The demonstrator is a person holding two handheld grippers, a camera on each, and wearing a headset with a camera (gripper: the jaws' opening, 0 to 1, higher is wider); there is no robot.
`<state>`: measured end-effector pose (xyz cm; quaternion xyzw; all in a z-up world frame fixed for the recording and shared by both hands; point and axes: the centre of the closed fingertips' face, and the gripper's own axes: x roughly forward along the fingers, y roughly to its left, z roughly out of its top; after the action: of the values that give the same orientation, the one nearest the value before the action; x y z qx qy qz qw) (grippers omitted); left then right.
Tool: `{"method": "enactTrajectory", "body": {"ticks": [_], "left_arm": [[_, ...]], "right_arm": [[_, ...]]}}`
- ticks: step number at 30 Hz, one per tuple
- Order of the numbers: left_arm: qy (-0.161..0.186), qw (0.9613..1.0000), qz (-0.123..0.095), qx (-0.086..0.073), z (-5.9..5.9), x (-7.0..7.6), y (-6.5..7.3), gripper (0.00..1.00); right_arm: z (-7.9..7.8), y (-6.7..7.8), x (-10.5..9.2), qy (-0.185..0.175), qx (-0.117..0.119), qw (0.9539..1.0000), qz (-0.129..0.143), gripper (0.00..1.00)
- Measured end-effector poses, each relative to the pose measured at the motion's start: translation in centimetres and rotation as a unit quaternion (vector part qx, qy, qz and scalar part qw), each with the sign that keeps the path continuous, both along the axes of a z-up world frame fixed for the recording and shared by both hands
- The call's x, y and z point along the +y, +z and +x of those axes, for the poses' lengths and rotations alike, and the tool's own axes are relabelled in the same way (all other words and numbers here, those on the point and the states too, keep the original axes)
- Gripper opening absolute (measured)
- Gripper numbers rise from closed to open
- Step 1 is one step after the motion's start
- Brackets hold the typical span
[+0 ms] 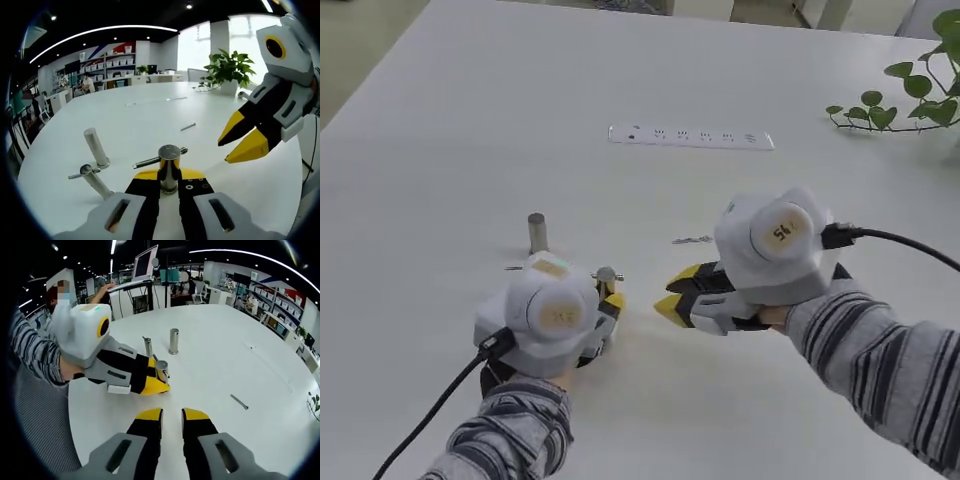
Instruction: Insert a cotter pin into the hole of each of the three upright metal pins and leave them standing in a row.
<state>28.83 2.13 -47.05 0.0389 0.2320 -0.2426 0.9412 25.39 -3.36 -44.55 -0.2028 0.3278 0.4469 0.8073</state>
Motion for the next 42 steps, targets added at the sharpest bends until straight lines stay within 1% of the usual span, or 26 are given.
{"method": "enactTrajectory", "body": {"ticks": [3, 5, 7, 9, 11, 13, 18, 21, 22, 26, 29, 31, 34, 35, 37, 39, 40, 42], "left_arm": [[0.005, 1.0000, -0.007, 0.003, 0.2, -0.2, 0.0, 0.09], [0.006, 1.0000, -0.002, 0.002, 0.3, -0.3, -0.2, 0.09], [0.007, 1.0000, -0.003, 0.005, 0.4, -0.4, -0.2, 0.09], [0.010, 0.9999, -0.003, 0.004, 0.5, -0.5, -0.3, 0.09], [0.019, 0.9998, 0.004, 0.003, 0.7, -0.3, -0.3, 0.09], [0.022, 0.9997, 0.002, 0.004, 0.8, -0.3, -0.3, 0.09], [0.020, 0.9998, 0.007, 0.003, 0.8, -0.4, -0.4, 0.10], [0.021, 0.9998, 0.005, 0.003, 0.8, -0.4, -0.4, 0.10], [0.022, 0.9998, 0.001, 0.004, 0.8, -0.5, -0.4, 0.10], [0.020, 0.9998, 0.002, 0.005, 0.8, -0.5, -0.4, 0.10], [0.022, 0.9997, -0.005, 0.011, 0.8, -0.5, -0.4, 0.10], [0.025, 0.9994, -0.016, 0.016, 0.8, -0.4, -0.4, 0.11], [0.027, 0.9993, -0.018, 0.020, 0.6, -0.4, -0.4, 0.11], [0.026, 0.9992, -0.021, 0.022, 0.5, -0.5, -0.4, 0.13], [0.020, 0.9992, -0.020, 0.029, 0.1, -0.7, -0.5, 0.17], [0.019, 0.9993, -0.015, 0.029, -0.2, -0.6, -0.6, 0.18], [0.017, 0.9993, -0.012, 0.031, -0.3, -0.5, -0.7, 0.18], [0.019, 0.9988, -0.012, 0.043, -0.8, -0.3, -1.0, 0.20]], "right_arm": [[0.0, 0.0, -0.2, -0.006, 0.003, 1.0000, 0.002, 0.10], [0.1, -0.1, -0.3, -0.010, 0.006, 0.9999, 0.003, 0.10], [0.1, -0.1, -0.5, -0.013, 0.008, 0.9999, 0.005, 0.10], [0.2, 0.0, -0.6, -0.017, 0.008, 0.9998, 0.007, 0.11], [0.2, -0.1, -0.7, -0.019, 0.009, 0.9997, 0.009, 0.11], [0.3, -0.1, -0.7, -0.023, 0.013, 0.9996, 0.010, 0.11], [0.3, -0.3, -0.7, -0.028, 0.017, 0.9994, 0.013, 0.12], [0.3, -0.4, -0.7, -0.030, 0.020, 0.9992, 0.014, 0.13], [0.4, -0.5, -0.7, -0.031, 0.021, 0.9992, 0.014, 0.13], [0.5, -0.5, -0.8, -0.037, 0.025, 0.9988, 0.018, 0.14], [0.6, -0.4, -1.0, -0.041, 0.025, 0.9987, 0.019, 0.15], [0.7, -0.4, -1.1, -0.044, 0.024, 0.9986, 0.019, 0.15], [0.8, -0.4, -1.4, -0.051, 0.024, 0.9982, 0.019, 0.17], [0.9, -0.4, -1.6, -0.057, 0.024, 0.9979, 0.018, 0.19], [1.0, -0.3, -1.7, -0.062, 0.024, 0.9976, 0.021, 0.22], [1.0, -0.2, -1.8, -0.065, 0.024, 0.9973, 0.024, 0.22], [1.0, -0.2, -1.9, -0.066, 0.025, 0.9972, 0.025, 0.22], [0.9, -0.1, -1.9, -0.066, 0.024, 0.9972, 0.025, 0.22]]}}
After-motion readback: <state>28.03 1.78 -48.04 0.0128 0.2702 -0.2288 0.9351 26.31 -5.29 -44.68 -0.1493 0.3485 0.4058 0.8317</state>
